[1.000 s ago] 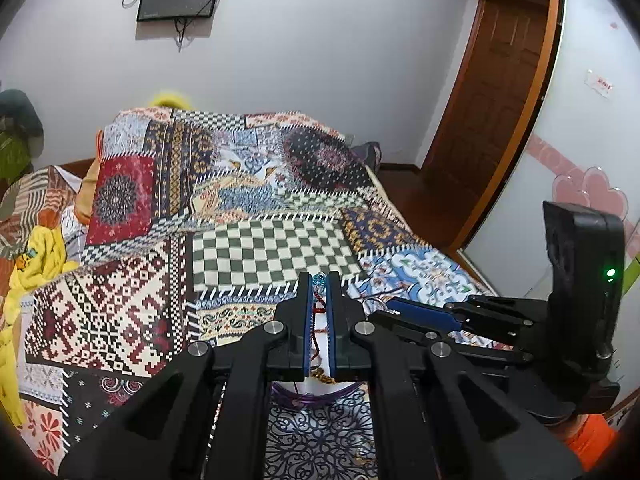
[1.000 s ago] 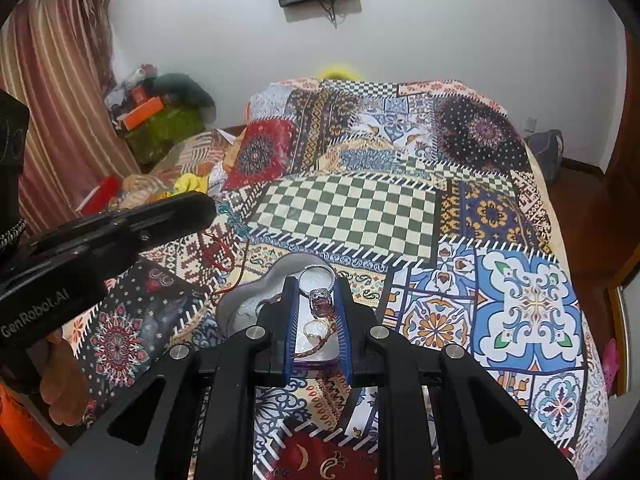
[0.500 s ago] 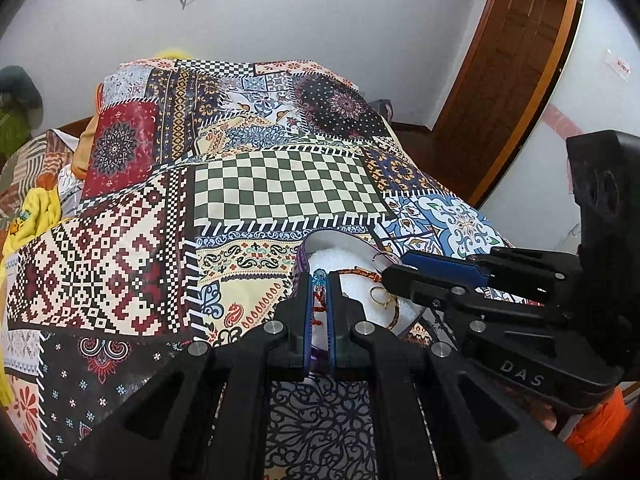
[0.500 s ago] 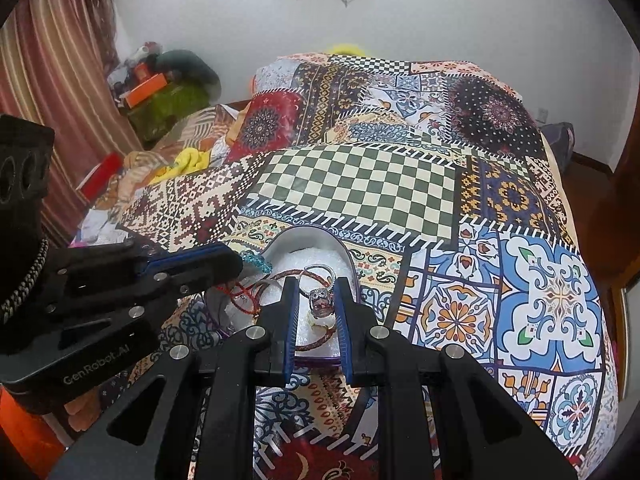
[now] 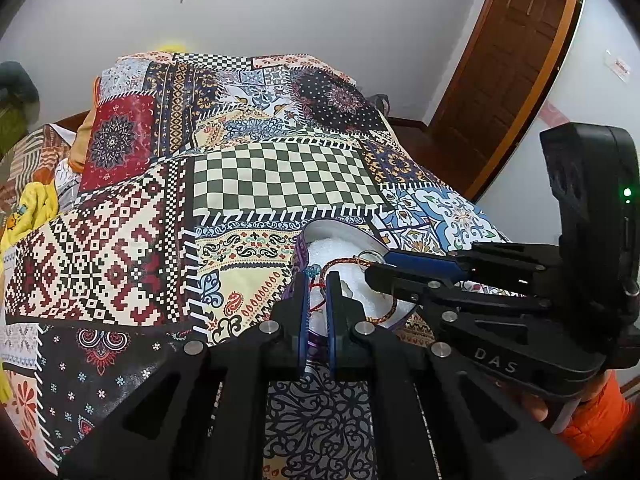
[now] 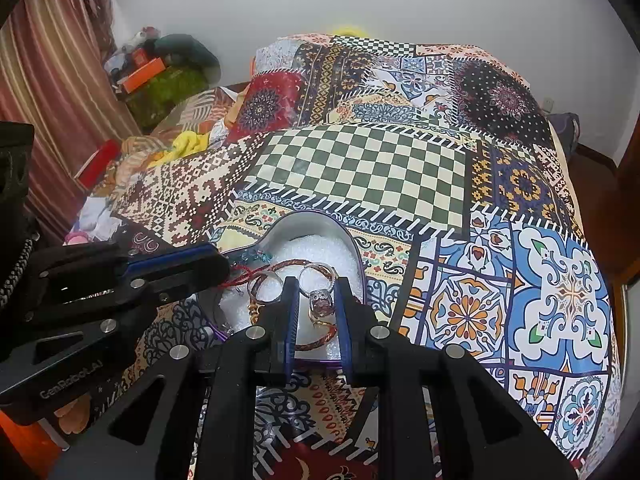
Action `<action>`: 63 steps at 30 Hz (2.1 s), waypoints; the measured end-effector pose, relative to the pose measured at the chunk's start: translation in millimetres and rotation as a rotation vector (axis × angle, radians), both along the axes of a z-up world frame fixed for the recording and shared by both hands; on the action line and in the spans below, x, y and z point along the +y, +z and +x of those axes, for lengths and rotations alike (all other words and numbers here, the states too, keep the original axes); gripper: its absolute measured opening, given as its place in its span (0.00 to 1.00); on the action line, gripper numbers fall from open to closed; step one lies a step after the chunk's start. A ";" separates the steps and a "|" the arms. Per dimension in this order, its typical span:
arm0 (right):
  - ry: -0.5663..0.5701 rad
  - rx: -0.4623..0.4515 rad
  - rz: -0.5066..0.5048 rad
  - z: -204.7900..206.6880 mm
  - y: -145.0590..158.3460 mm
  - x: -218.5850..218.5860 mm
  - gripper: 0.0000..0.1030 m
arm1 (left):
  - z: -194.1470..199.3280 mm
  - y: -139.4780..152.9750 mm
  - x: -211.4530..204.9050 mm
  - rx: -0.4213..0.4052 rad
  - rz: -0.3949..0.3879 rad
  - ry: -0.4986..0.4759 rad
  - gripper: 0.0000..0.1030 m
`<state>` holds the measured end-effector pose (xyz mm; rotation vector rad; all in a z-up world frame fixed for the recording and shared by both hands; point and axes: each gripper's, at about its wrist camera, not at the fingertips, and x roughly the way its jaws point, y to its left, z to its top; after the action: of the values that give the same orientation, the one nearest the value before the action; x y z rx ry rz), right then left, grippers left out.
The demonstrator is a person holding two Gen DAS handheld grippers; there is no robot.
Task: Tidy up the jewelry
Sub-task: 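Lower the red-stone ring into the tin and open the right gripper, then lift the right gripper from the tin while the left gripper releases the rim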
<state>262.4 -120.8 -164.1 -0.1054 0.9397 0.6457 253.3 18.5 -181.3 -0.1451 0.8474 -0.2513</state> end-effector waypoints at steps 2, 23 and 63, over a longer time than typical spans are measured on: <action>0.004 -0.014 -0.014 -1.9 1.2 2.4 0.16 | -2.1 2.5 -1.2 -0.010 0.005 -0.004 0.04; -0.034 -0.118 -0.084 -28.8 28.7 -1.0 0.24 | -30.7 29.3 8.9 -0.054 0.040 0.036 0.21; -0.006 -0.068 -0.091 -116.0 8.3 0.0 0.39 | -122.9 -0.9 21.6 0.075 0.105 0.075 0.37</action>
<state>146.4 -120.7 -155.8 -0.2044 0.9035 0.5898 130.4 40.1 -182.2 -0.0886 0.9258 -0.1313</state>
